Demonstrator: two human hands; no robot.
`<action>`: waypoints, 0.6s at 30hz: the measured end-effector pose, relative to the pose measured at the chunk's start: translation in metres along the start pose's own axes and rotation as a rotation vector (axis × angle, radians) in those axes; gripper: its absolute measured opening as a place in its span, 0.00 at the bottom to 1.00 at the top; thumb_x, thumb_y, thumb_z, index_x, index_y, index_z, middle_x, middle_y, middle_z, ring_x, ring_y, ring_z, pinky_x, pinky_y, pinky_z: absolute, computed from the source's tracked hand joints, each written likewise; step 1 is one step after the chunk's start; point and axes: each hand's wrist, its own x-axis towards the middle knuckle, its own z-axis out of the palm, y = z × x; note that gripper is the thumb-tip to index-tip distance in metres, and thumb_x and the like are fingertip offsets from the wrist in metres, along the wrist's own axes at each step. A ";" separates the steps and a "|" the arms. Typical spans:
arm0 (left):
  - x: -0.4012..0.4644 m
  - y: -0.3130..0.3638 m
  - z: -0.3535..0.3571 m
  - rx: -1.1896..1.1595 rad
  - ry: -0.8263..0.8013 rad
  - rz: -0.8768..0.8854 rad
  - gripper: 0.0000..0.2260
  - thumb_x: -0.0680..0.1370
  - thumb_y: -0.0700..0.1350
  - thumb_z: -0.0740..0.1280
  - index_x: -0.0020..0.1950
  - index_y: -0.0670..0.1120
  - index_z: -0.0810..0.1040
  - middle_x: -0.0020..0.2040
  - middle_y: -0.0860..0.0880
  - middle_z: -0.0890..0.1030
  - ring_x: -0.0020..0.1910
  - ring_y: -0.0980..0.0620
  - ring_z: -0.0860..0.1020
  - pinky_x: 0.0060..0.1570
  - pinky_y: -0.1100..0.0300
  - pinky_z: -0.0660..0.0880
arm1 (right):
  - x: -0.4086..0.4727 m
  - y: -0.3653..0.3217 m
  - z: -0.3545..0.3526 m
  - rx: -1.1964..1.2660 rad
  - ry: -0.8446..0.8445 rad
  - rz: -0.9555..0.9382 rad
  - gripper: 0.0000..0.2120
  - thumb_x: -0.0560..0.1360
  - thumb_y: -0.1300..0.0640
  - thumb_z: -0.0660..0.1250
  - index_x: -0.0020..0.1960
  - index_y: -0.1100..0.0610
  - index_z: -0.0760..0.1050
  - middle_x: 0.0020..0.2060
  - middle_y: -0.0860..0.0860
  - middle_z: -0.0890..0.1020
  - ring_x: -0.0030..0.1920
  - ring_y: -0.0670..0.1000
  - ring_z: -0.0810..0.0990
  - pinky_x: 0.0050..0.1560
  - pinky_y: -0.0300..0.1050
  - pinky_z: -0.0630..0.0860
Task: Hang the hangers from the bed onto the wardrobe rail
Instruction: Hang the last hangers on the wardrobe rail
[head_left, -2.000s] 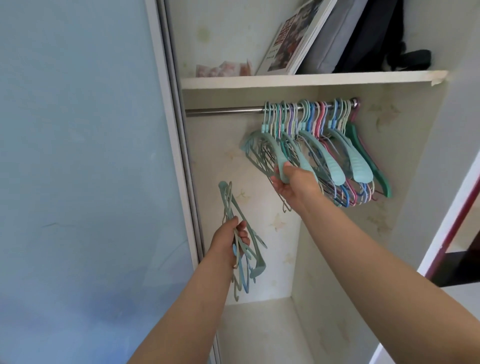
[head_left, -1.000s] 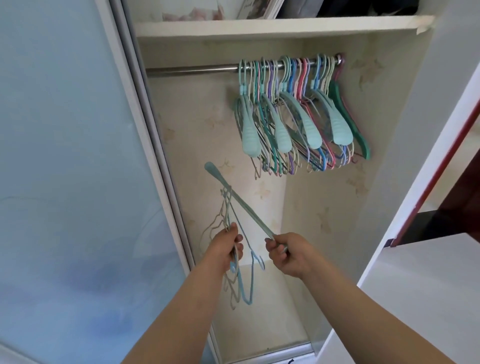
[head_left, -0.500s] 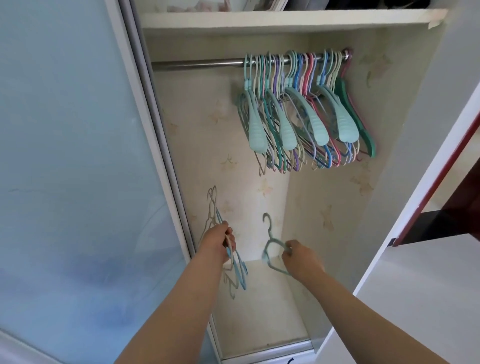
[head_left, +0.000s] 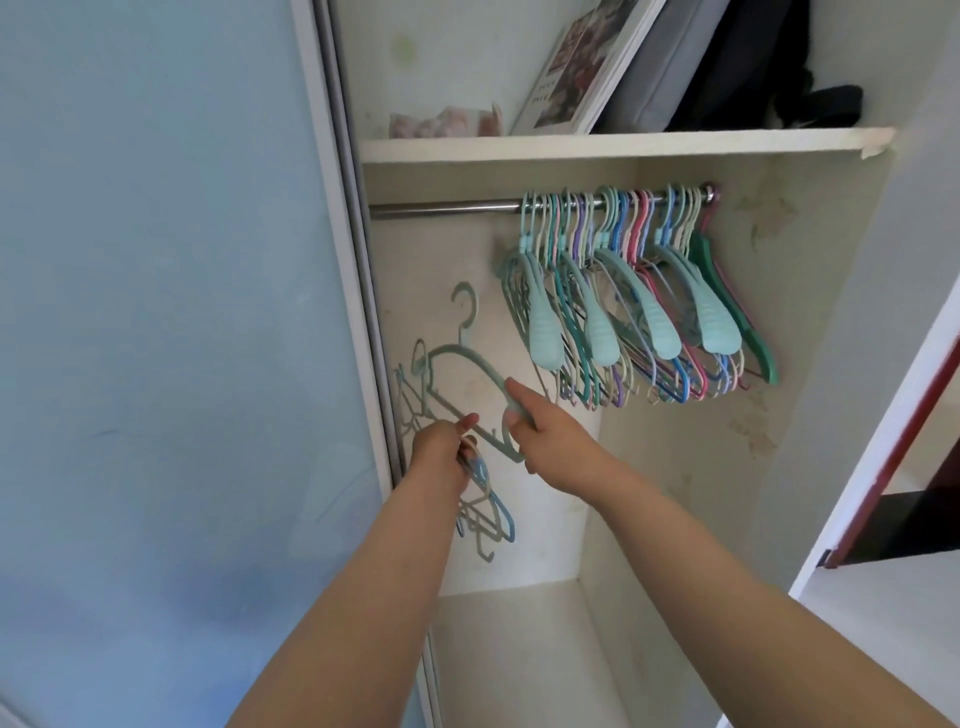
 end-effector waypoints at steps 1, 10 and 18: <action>0.000 0.004 0.003 -0.015 -0.021 0.000 0.19 0.81 0.37 0.47 0.41 0.38 0.76 0.17 0.51 0.64 0.13 0.57 0.60 0.16 0.67 0.58 | 0.008 -0.009 -0.005 0.008 0.037 -0.028 0.25 0.83 0.54 0.53 0.78 0.53 0.53 0.59 0.52 0.72 0.48 0.48 0.68 0.40 0.31 0.66; -0.020 0.021 0.018 -0.187 -0.113 -0.002 0.10 0.83 0.38 0.54 0.45 0.39 0.71 0.38 0.48 0.76 0.24 0.58 0.66 0.16 0.71 0.61 | 0.086 -0.058 -0.049 -0.103 0.161 -0.058 0.28 0.83 0.51 0.53 0.78 0.57 0.47 0.73 0.59 0.63 0.52 0.54 0.73 0.58 0.55 0.75; -0.021 0.031 0.018 -0.176 -0.175 0.015 0.06 0.83 0.42 0.59 0.52 0.41 0.73 0.28 0.49 0.78 0.16 0.59 0.68 0.17 0.71 0.64 | 0.105 -0.053 -0.052 0.085 0.164 0.111 0.26 0.83 0.57 0.55 0.77 0.58 0.49 0.75 0.58 0.58 0.66 0.61 0.69 0.57 0.56 0.77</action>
